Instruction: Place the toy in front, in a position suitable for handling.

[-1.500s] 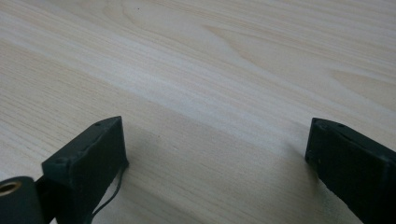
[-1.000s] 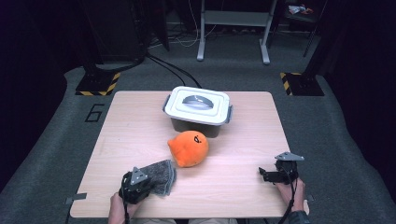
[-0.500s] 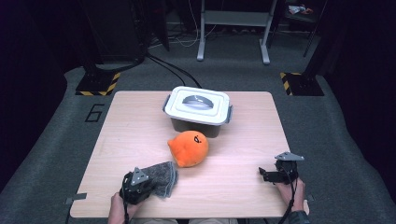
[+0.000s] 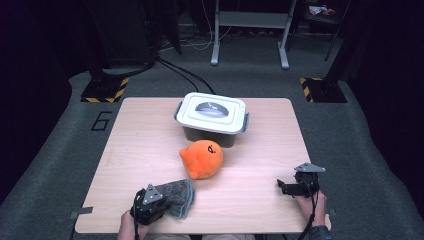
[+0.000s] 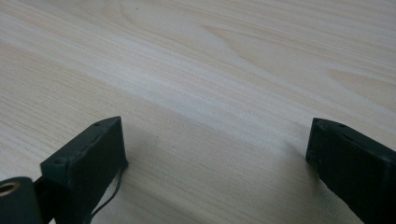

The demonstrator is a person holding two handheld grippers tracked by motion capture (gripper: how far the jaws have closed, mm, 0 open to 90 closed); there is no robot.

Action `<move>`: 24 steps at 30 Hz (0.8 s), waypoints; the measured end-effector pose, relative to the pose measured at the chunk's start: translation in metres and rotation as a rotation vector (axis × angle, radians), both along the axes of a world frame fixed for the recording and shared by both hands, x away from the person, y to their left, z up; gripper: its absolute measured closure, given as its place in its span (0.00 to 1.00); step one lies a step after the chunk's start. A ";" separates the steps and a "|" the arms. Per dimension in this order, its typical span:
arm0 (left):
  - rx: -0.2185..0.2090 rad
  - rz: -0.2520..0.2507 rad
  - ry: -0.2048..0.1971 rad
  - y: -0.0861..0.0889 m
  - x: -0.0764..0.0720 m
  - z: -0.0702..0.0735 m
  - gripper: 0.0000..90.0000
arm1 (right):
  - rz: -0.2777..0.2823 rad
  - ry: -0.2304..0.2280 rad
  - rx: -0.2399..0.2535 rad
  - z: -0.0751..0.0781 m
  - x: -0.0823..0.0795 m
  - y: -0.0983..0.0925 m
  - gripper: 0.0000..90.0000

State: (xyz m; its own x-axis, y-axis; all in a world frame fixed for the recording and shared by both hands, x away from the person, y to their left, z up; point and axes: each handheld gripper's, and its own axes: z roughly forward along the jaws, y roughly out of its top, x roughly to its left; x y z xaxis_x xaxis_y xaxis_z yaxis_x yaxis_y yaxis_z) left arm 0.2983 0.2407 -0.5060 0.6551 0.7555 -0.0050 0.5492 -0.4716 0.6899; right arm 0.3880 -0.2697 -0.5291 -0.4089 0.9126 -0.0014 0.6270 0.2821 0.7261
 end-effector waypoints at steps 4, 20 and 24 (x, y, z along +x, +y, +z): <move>-0.012 -0.006 -0.035 -0.007 -0.004 0.006 0.88 | 0.000 0.000 0.000 0.000 0.000 0.000 0.04; -0.057 -0.115 -0.058 -0.038 -0.010 0.019 0.88 | -0.001 -0.001 -0.001 0.000 0.000 0.000 0.04; -0.048 -0.154 -0.060 -0.048 -0.008 0.021 0.88 | -0.001 0.000 0.001 0.000 0.000 0.000 0.04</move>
State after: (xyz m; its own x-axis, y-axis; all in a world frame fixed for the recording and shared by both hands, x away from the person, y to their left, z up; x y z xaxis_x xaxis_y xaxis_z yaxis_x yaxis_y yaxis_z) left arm 0.2904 0.1930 -0.4851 0.7634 0.6459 0.0042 0.4300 -0.5130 0.7429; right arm 0.3880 -0.2696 -0.5292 -0.4082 0.9129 -0.0004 0.6273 0.2808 0.7264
